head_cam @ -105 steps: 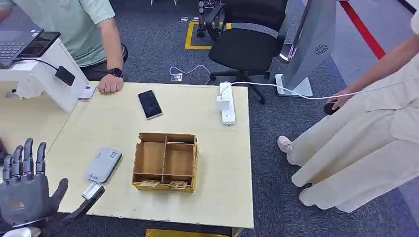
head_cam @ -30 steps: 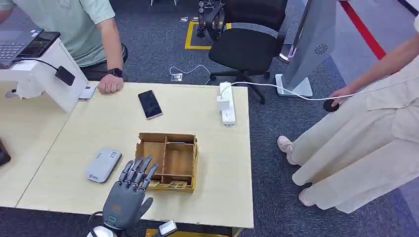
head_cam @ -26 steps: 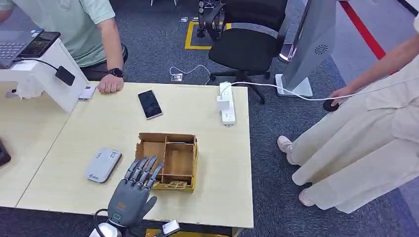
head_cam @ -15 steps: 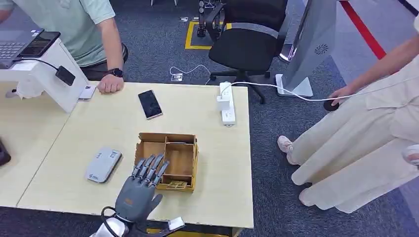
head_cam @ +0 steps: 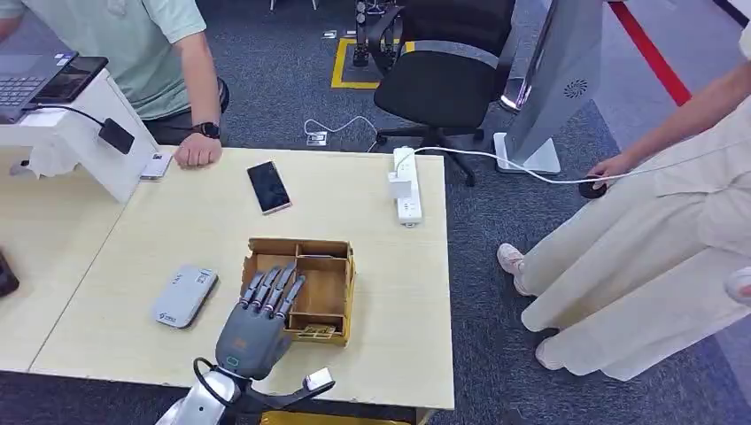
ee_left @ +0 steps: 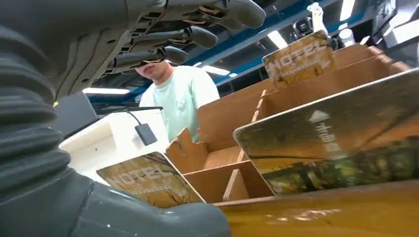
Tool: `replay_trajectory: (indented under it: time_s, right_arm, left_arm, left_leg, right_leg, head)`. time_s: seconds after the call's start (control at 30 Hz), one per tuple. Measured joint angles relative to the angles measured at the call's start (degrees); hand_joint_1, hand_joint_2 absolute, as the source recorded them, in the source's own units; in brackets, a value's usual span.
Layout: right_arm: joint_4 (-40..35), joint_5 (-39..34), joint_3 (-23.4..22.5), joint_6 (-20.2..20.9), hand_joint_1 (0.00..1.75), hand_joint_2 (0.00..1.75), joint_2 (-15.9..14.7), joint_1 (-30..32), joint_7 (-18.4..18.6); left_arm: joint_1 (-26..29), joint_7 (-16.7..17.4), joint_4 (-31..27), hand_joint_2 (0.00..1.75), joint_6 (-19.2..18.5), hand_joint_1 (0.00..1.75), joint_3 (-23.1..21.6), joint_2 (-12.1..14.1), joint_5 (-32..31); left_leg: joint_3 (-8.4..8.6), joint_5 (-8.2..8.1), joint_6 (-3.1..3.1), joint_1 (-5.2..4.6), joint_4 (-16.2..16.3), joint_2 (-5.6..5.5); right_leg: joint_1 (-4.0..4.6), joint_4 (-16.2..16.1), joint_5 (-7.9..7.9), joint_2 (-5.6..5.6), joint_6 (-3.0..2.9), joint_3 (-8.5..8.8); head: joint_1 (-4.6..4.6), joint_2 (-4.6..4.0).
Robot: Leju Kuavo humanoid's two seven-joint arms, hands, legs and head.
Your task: Pass the card to the sensor for recognition and then transmit it.
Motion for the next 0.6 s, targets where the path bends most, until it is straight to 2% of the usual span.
replay_trajectory:
  time_s: [0.27,0.5,0.6]
  right_arm:
    - [0.48,-0.59,1.05,-0.13,0.00,1.75,-0.17,0.02,0.02]
    - [0.57,-1.18,1.38,-0.13,0.00,1.75,-0.46,0.10,0.20]
    - [0.57,-1.51,1.38,-0.15,0.00,1.75,-0.57,0.37,0.20]
  left_arm:
    - [-2.08,6.40,0.48,1.75,0.52,0.00,-0.61,2.73,0.00]
    - [-2.06,6.54,-2.26,1.75,0.52,0.00,0.76,5.03,0.00]
    - [-1.18,5.50,-4.42,1.75,0.72,0.00,2.97,5.62,0.00]
  left_leg:
    - [0.00,0.00,0.00,0.00,0.00,0.01]
    - [-0.01,0.00,0.00,0.00,0.00,0.00]
    - [-0.01,0.00,0.00,0.00,0.00,0.00]
  right_leg:
    - [0.00,0.00,0.00,0.01,0.00,0.00]
    - [0.00,0.01,0.00,0.01,0.00,0.00]
    - [0.00,0.01,0.00,0.01,0.00,0.00]
  head:
    - [0.00,0.02]
    - [0.00,0.00]
    - [0.00,0.02]
